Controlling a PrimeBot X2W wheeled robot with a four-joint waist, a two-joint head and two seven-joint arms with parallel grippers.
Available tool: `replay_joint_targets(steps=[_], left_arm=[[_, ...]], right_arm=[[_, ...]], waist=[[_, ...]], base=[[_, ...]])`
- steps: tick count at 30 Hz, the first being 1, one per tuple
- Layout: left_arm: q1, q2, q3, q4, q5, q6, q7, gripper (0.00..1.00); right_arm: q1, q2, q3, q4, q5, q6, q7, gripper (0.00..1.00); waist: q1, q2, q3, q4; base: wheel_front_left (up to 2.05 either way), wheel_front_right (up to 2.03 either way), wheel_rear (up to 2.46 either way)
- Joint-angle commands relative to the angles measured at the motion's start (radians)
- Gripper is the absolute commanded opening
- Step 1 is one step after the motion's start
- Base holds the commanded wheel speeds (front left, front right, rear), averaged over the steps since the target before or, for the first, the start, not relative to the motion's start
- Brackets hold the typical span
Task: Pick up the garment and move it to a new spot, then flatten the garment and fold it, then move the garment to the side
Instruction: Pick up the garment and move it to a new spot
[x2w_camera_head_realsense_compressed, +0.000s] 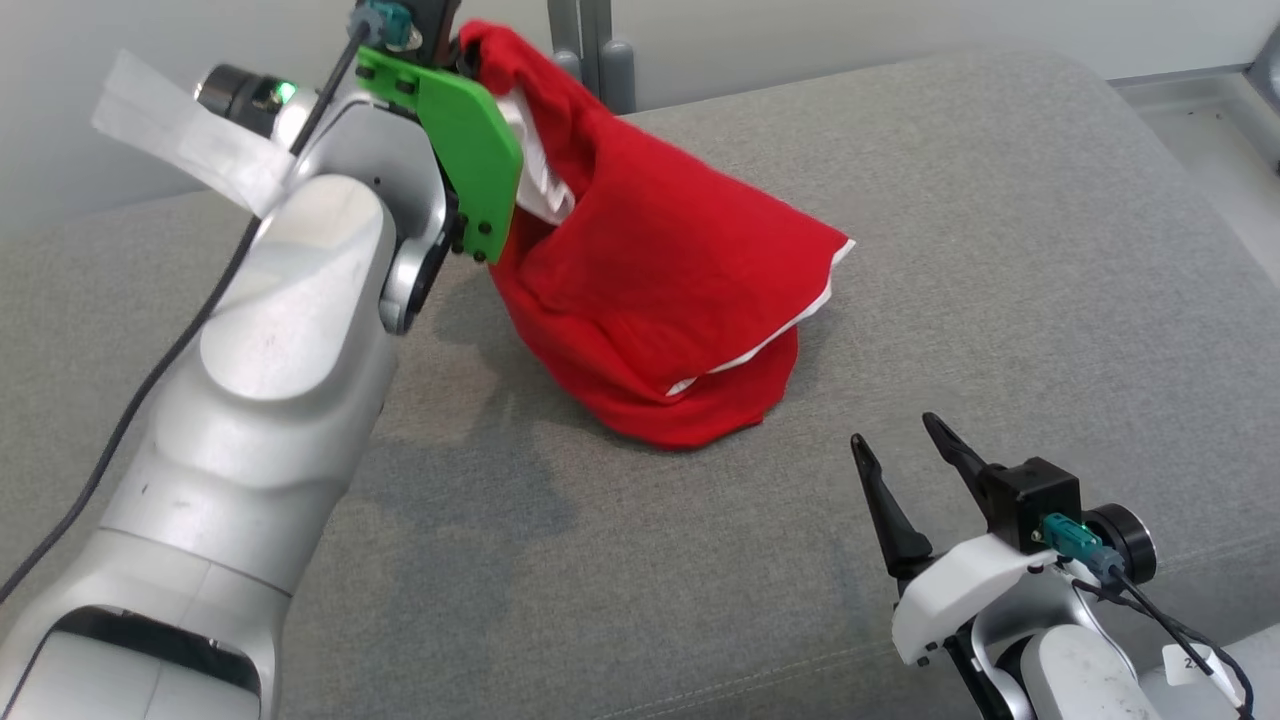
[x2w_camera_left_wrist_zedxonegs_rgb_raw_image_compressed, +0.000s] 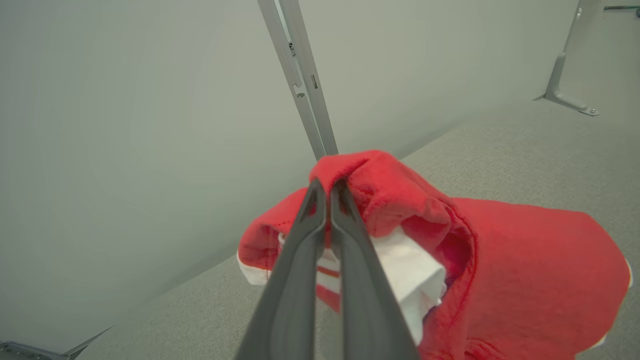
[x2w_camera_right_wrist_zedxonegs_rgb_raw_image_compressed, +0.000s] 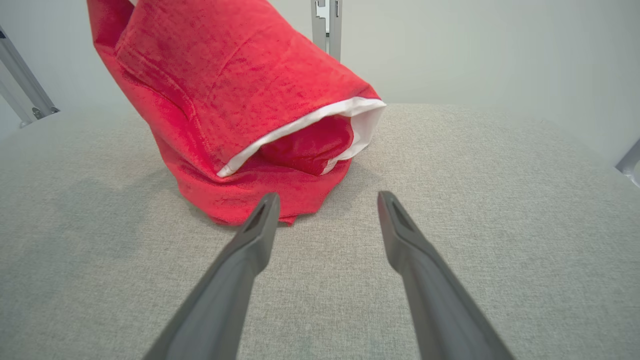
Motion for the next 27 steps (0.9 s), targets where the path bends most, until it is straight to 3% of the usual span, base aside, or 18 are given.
replay_joint_targets(steps=[1,15,16,17,18,27], left_arm=[[0.036,0.007,-0.006,0.006,-0.014,-0.007,0.015,0.0],[0.252,0.02,-0.063,0.056,-0.043,-0.006,0.102,0.0],[0.262,0.017,-0.066,0.053,-0.043,-0.002,0.097,0.25],[0.272,0.012,-0.065,0.054,-0.052,-0.004,0.098,0.95],[0.28,0.007,-0.061,0.056,-0.06,0.001,0.105,1.0],[0.217,0.028,-0.067,0.01,-0.077,-0.004,0.224,1.0]], right_arm=[[0.009,-0.002,-0.005,-0.007,-0.005,0.0,0.003,1.0],[-0.007,-0.002,-0.002,-0.017,-0.007,0.0,0.017,1.0],[-0.007,-0.002,-0.001,-0.016,-0.005,0.0,0.018,1.0],[-0.006,-0.002,0.0,-0.014,-0.005,0.0,0.018,1.0],[-0.006,-0.002,0.001,-0.012,-0.004,0.0,0.018,1.0],[-0.004,-0.002,0.005,0.007,0.01,0.0,0.011,1.0]], waist=[[0.0,0.0,0.024,0.035],[0.0,0.0,0.048,0.089],[0.0,0.0,0.047,0.09],[0.0,0.0,0.047,0.089],[0.0,0.0,0.045,0.089],[0.0,0.0,0.017,0.071]], base=[[0.0,0.0,0.0],[0.0,0.0,0.0],[0.0,0.0,0.0],[0.0,0.0,0.0],[0.0,0.0,0.0],[0.0,0.0,0.0]])
